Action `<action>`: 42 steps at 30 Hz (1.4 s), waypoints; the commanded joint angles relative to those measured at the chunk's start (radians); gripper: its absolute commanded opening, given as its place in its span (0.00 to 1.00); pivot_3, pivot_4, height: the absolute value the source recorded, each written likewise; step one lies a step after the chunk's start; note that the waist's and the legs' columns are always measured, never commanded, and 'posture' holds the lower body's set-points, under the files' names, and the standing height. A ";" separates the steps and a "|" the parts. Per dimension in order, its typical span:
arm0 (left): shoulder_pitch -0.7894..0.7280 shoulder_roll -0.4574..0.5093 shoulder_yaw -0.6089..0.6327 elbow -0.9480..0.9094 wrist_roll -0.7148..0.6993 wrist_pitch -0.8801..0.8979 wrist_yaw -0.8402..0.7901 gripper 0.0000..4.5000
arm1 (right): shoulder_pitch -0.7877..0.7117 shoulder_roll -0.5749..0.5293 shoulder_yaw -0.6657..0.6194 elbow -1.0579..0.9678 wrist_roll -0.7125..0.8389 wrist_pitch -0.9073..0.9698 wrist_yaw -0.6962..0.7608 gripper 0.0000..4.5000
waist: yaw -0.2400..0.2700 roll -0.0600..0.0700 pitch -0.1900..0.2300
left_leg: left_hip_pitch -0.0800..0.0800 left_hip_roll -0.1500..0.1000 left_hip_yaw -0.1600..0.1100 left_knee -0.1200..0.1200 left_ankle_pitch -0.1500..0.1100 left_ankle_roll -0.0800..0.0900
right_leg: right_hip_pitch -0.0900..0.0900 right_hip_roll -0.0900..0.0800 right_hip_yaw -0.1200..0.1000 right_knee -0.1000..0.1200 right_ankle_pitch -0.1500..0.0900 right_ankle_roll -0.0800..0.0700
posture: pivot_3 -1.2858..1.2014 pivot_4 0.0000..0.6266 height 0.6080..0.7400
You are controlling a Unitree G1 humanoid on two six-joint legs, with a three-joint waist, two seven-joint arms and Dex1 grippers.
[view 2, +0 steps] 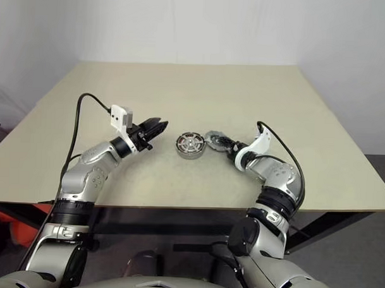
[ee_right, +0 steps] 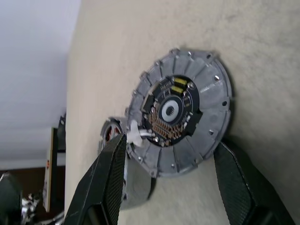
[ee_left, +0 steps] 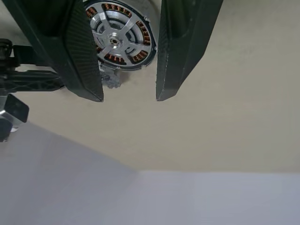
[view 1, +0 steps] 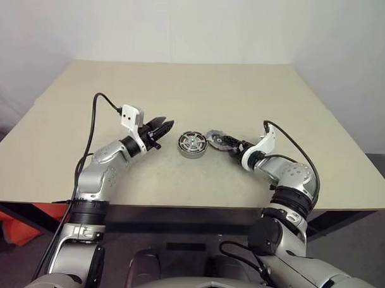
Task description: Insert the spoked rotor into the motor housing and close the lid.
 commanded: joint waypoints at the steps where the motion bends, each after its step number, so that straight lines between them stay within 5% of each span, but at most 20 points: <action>1: -0.007 0.011 0.010 -0.045 -0.001 -0.003 0.007 0.42 | -0.041 0.021 0.045 0.055 0.071 -0.089 0.011 0.71 | -0.001 0.000 0.000 | 0.000 0.000 0.000 0.000 0.000 0.000 | 0.000 0.000 0.000 0.000 0.000 0.000 | 0.52 0.00 1.00; 11: 0.013 0.005 -0.002 -0.067 0.004 -0.002 0.020 0.42 | -0.127 0.001 0.162 0.184 0.157 -0.310 0.113 0.71 | 0.003 0.000 0.000 | -0.007 0.001 0.000 0.000 -0.001 0.002 | -0.005 0.001 0.000 0.000 0.004 -0.008 | 0.52 0.00 1.00; 25: 0.025 0.013 0.015 -0.076 0.002 -0.002 0.035 0.42 | -0.086 -0.026 0.399 0.028 0.236 -0.285 0.221 0.71 | 0.003 0.000 0.000 | -0.006 0.001 0.000 0.000 -0.004 0.002 | -0.004 0.001 -0.001 0.000 -0.002 -0.005 | 0.52 0.00 1.00; 37: 0.044 0.070 0.031 -0.052 0.016 -0.022 0.015 0.42 | 0.005 -0.203 0.914 0.092 -0.171 -0.730 0.460 0.71 | 0.003 0.000 0.000 | -0.007 0.002 0.000 0.000 -0.004 0.002 | -0.004 0.002 -0.001 0.000 -0.002 -0.005 | 0.52 0.00 1.00; 42: 0.066 0.068 0.026 -0.067 0.022 -0.027 0.020 0.42 | -0.022 -0.199 0.967 0.200 -0.237 -0.828 0.487 0.98 | 0.002 0.000 0.000 | -0.007 0.002 0.000 0.001 -0.004 0.003 | -0.004 0.002 -0.001 0.000 -0.002 -0.005 | 0.52 0.00 1.00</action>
